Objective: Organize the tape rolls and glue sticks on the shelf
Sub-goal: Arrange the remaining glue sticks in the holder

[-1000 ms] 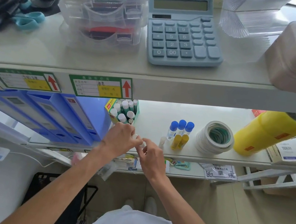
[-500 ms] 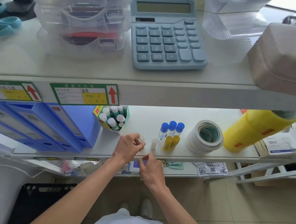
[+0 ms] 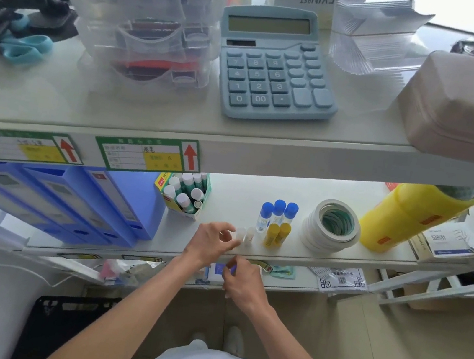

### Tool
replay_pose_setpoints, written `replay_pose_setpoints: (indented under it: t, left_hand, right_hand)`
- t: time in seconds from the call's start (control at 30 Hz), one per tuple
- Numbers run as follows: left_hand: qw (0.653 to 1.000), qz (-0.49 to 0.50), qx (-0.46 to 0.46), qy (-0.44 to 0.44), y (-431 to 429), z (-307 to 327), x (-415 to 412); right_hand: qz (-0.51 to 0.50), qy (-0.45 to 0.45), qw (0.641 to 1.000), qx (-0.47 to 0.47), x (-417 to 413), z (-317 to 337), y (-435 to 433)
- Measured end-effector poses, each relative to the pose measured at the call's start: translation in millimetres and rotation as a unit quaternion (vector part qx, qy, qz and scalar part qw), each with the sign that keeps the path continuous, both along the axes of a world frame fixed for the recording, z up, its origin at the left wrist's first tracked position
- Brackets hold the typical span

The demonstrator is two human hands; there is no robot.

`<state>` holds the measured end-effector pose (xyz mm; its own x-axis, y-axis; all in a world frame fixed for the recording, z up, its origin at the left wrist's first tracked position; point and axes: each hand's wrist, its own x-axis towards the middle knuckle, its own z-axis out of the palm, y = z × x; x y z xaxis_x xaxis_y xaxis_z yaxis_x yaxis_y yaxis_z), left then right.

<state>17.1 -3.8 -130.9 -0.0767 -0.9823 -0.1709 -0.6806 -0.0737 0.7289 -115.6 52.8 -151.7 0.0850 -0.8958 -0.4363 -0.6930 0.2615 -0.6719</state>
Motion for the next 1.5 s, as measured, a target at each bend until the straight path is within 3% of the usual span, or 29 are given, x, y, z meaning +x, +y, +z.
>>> replay_pose_setpoints:
  t: [0.2,0.4,0.53,0.77,0.87,1.1,1.27,1.4,1.5]
  left_hand:
    - [0.979,0.125,-0.096,-0.131,-4,5,42]
    - [0.97,0.102,-0.036,-0.22,-9,3,56]
    - [0.974,0.079,0.023,-0.212,-11,-2,55]
    - [0.975,0.109,0.012,-0.195,8,-9,73]
    - [0.971,0.113,0.004,-0.21,27,-11,83]
    - [0.976,0.115,-0.007,-0.184,47,-7,101]
    - [0.975,0.106,-0.022,-0.196,55,-2,110]
    - [0.976,0.12,-0.082,-0.164,67,0,107]
    - [0.971,0.132,-0.128,-0.152,72,6,103]
  right_hand:
    - [0.042,-0.004,0.999,-0.013,13,5,-1]
    - [0.059,-0.036,0.997,-0.024,30,15,-10]
    - [0.053,-0.057,0.996,-0.048,39,25,-20]
    - [0.034,-0.075,0.987,-0.135,64,42,-46]
    - [0.071,-0.09,0.979,-0.167,79,43,-54]
    - [0.181,-0.015,0.963,-0.199,103,41,-48]
    - [0.145,0.068,0.949,-0.271,109,46,-47]
    - [0.078,0.09,0.95,-0.289,103,53,-44]
    - [0.091,0.098,0.943,-0.305,99,54,-41]
